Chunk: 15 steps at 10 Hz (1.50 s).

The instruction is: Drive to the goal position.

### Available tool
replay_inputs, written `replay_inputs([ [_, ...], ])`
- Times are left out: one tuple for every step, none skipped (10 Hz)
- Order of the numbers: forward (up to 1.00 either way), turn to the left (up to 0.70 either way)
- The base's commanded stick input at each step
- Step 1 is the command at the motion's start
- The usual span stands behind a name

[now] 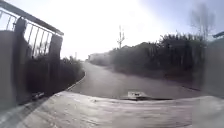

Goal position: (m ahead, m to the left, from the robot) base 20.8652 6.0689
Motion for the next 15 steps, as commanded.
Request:
replay_inputs([
  [1.0,0.0],
  [1.0,0.0],
  [1.0,0.0],
  [1.0,0.0],
  [1.0,0.0],
  [1.0,0.0],
  [1.0,0.0],
  [1.0,0.0],
  [1.0,0.0],
  [1.0,0.0],
  [1.0,0.0],
  [1.0,0.0],
  [1.0,0.0],
  [1.0,0.0],
  [1.0,0.0],
])
